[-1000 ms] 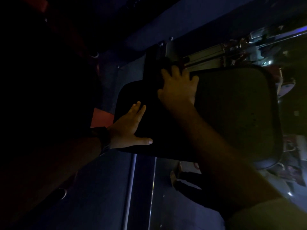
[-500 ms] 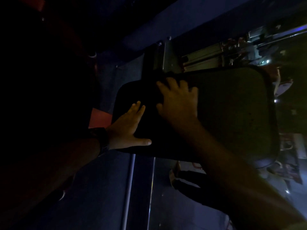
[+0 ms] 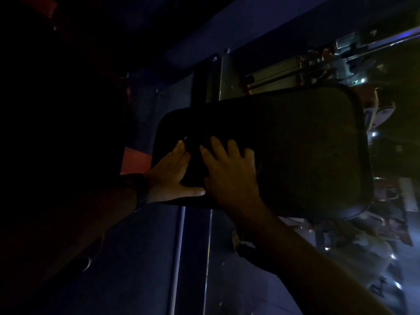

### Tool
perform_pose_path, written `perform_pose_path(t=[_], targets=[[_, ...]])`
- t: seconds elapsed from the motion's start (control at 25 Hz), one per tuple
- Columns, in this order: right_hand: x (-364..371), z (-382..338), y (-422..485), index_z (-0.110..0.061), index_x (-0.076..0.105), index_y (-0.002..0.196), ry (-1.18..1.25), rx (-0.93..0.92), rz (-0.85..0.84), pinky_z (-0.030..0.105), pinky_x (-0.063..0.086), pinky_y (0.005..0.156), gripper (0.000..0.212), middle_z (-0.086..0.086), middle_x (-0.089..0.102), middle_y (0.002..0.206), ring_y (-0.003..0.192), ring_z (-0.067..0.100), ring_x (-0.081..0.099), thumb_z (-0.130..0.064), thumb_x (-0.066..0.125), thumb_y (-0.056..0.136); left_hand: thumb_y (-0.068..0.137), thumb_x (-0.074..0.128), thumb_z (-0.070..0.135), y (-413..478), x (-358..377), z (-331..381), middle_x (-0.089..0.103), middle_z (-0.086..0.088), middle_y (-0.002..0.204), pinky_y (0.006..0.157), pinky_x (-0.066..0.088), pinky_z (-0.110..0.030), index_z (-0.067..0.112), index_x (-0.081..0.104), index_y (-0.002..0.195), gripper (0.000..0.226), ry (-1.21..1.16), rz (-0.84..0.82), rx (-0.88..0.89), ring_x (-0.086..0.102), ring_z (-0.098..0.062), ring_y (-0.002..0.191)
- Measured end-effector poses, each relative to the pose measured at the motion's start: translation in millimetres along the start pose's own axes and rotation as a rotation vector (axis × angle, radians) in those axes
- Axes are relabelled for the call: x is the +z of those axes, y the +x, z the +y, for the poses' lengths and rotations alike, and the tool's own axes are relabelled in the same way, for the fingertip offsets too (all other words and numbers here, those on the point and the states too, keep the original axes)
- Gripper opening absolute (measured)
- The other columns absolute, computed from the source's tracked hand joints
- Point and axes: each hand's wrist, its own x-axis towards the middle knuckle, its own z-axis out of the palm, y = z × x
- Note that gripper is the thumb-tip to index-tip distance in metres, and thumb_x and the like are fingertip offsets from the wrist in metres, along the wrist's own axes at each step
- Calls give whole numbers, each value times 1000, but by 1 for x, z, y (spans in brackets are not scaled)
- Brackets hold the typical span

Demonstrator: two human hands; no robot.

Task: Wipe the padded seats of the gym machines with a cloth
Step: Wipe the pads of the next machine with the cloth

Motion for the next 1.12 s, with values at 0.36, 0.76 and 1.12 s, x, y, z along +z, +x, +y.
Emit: perform_pose_path(t=[0.36, 0.76, 1.12], targets=[[8, -1, -19, -31, 18, 158, 116, 65, -48, 56, 34, 106, 86, 6, 15, 165, 145, 36, 25, -54, 63, 89, 64, 50, 95, -1, 5, -4, -22, -1, 168, 126, -3, -41, 26, -17, 159, 135, 8, -14, -8, -26, -13, 150], [9, -1, -47, -28, 27, 156, 146, 367, 6, 60, 38, 101, 85, 8, 25, 163, 142, 38, 30, -55, 63, 84, 56, 48, 99, -6, 4, -3, -22, -2, 167, 126, 3, -47, 19, -14, 160, 146, -29, -37, -42, -25, -10, 146], [17, -4, -68, -25, 48, 147, 10, 230, 89, 59, 47, 92, 92, 11, 45, 152, 132, 38, 41, -54, 82, 67, 60, 52, 90, -8, 2, 1, -24, -1, 167, 126, 2, -48, 20, -17, 159, 140, -41, -57, -47, -23, -13, 150]])
